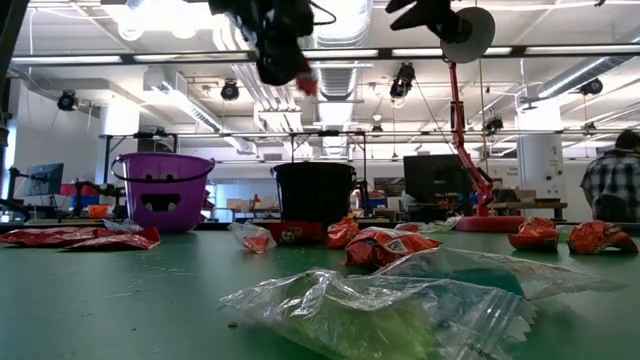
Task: Sort candy
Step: Put the orange chocolate bar into the purple bucket
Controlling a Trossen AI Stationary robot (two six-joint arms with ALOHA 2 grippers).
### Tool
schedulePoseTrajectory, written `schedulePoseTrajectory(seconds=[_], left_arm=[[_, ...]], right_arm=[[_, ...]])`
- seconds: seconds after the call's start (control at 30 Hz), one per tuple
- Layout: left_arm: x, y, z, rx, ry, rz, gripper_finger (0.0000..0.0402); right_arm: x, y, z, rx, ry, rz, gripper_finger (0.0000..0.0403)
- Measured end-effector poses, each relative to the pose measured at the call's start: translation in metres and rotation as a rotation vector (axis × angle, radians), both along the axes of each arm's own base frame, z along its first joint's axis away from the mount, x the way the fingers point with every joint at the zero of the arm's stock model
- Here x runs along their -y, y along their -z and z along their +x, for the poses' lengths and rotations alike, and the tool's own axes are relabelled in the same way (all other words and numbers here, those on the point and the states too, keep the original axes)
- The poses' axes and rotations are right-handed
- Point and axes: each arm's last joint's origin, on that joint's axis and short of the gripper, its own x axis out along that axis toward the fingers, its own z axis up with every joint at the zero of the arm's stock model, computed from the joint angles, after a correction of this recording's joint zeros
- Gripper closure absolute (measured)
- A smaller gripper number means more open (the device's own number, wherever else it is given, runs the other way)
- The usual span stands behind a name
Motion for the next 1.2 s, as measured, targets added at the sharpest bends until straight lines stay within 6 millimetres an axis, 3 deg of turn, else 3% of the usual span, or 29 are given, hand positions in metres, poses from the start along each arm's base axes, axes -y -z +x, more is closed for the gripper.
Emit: schedulePoseTrajectory(seconds=[0.23, 0.53, 0.77, 1.2], left_arm=[[-0.005, 0.008, -0.014, -0.220, -0.105, 0.187, 0.0378], [-0.023, 0.013, -0.035, -0.414, -0.228, 0.281, 0.0378], [-0.044, 0.011, -0.056, -0.459, -0.286, 0.268, 0.0378], [-0.081, 0.001, -0.115, -0.582, -0.460, 0.234, 0.0378]], right_arm=[[0.001, -0.002, -0.004, 0.001, 0.084, 0.006, 0.0266], [0.002, 0.001, -0.002, -0.006, 0.101, 0.033, 0.0266], [0.002, 0.001, -0.001, -0.008, 0.099, 0.029, 0.0267], [0.002, 0.001, -0.001, -0.009, 0.099, 0.026, 0.0266]])
